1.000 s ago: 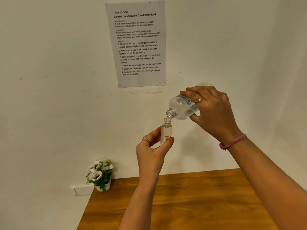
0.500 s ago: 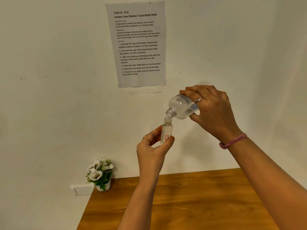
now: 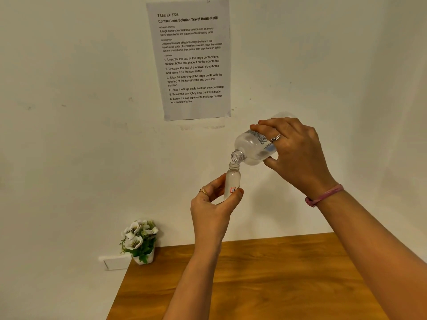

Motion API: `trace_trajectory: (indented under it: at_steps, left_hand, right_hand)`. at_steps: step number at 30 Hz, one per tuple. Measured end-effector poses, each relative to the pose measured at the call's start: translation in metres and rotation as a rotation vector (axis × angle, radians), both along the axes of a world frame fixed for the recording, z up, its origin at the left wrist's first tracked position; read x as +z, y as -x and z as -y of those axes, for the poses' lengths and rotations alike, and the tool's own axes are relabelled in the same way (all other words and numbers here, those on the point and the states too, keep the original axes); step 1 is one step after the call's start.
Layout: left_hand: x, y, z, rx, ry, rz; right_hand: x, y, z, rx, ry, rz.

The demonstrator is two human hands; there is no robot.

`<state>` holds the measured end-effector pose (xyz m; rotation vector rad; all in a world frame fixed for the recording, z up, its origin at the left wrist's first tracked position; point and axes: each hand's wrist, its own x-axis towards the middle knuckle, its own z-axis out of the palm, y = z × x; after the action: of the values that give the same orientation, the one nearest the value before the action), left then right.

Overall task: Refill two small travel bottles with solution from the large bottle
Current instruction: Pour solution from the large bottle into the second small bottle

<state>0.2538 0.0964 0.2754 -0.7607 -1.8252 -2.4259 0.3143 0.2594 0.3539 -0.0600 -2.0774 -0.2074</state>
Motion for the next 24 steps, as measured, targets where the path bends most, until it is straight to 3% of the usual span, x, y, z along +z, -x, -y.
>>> trace_trajectory:
  at_steps: [24]
  left_hand:
    - [-0.0031, 0.0013, -0.002, 0.004, 0.005, 0.021]
  right_hand:
    - [-0.0025, -0.0005, -0.0029, 0.002, 0.015, -0.008]
